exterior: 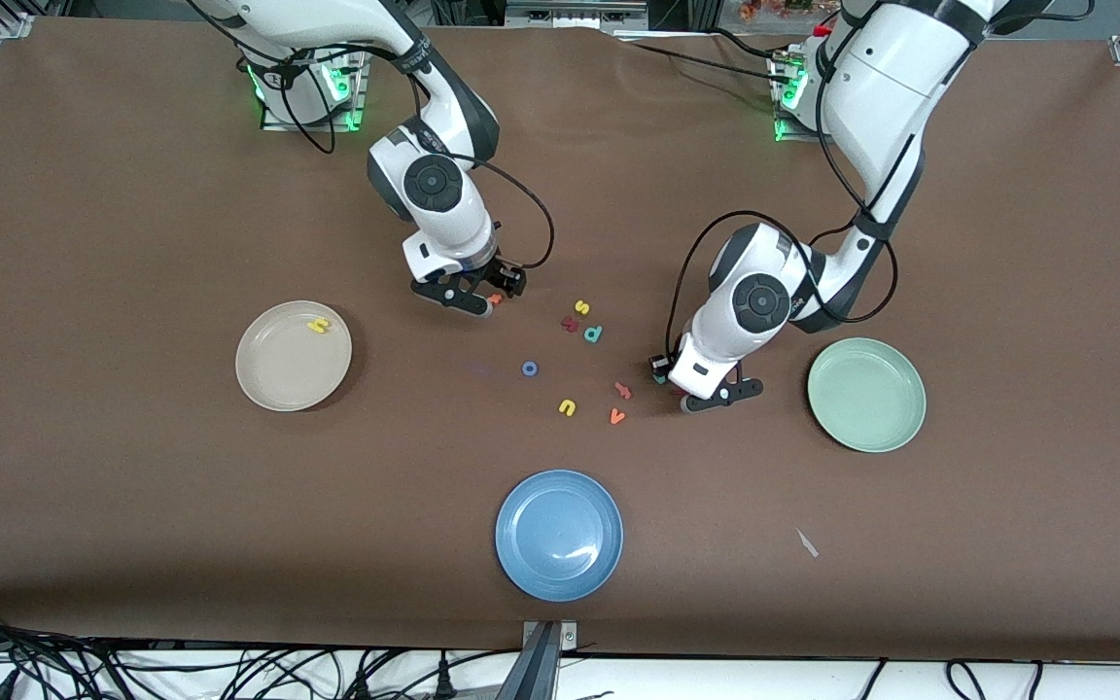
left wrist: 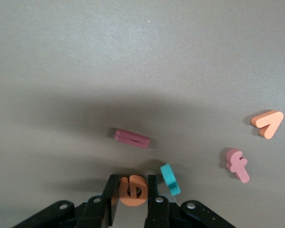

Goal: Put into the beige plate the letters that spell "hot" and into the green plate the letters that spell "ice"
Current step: 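Carry the orange letter onto the green plate and open the left gripper, then drop the orange letter on the cream plate while the left gripper returns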

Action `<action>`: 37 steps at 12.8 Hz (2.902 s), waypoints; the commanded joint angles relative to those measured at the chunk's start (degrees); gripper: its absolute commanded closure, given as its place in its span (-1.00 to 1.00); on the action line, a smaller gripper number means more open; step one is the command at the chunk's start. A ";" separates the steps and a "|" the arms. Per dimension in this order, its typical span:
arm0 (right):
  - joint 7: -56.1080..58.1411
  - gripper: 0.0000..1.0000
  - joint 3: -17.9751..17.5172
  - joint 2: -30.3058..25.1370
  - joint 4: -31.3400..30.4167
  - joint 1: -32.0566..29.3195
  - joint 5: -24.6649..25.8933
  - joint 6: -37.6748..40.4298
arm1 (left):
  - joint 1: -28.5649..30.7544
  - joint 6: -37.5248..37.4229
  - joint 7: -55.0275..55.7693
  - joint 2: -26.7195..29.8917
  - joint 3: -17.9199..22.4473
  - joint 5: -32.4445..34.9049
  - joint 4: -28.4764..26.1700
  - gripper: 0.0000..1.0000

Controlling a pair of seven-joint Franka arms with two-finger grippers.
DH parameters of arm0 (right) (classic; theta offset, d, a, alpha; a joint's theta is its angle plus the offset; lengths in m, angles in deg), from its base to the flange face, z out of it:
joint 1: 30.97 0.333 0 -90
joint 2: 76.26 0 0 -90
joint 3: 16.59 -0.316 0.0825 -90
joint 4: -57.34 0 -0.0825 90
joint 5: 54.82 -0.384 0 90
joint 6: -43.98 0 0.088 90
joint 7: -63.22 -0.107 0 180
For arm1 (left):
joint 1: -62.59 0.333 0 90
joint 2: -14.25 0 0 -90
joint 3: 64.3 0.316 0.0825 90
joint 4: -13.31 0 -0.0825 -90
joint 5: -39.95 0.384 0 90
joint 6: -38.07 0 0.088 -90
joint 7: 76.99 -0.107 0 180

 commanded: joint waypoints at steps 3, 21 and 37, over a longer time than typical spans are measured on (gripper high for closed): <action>-4.20 -0.48 0.47 1.41 -1.16 0.49 -0.08 -4.25 | 4.74 -13.03 -4.18 9.75 0.08 -0.47 0.78 0.80; -4.04 0.76 2.41 4.23 -1.16 1.90 1.24 -7.43 | 25.67 -17.80 -31.79 2.38 0.43 6.04 0.61 -0.95; 48.44 0.18 2.50 -10.19 -1.25 -25.96 0.36 17.62 | 18.03 -14.31 13.32 3.54 -18.55 5.86 4.12 -0.43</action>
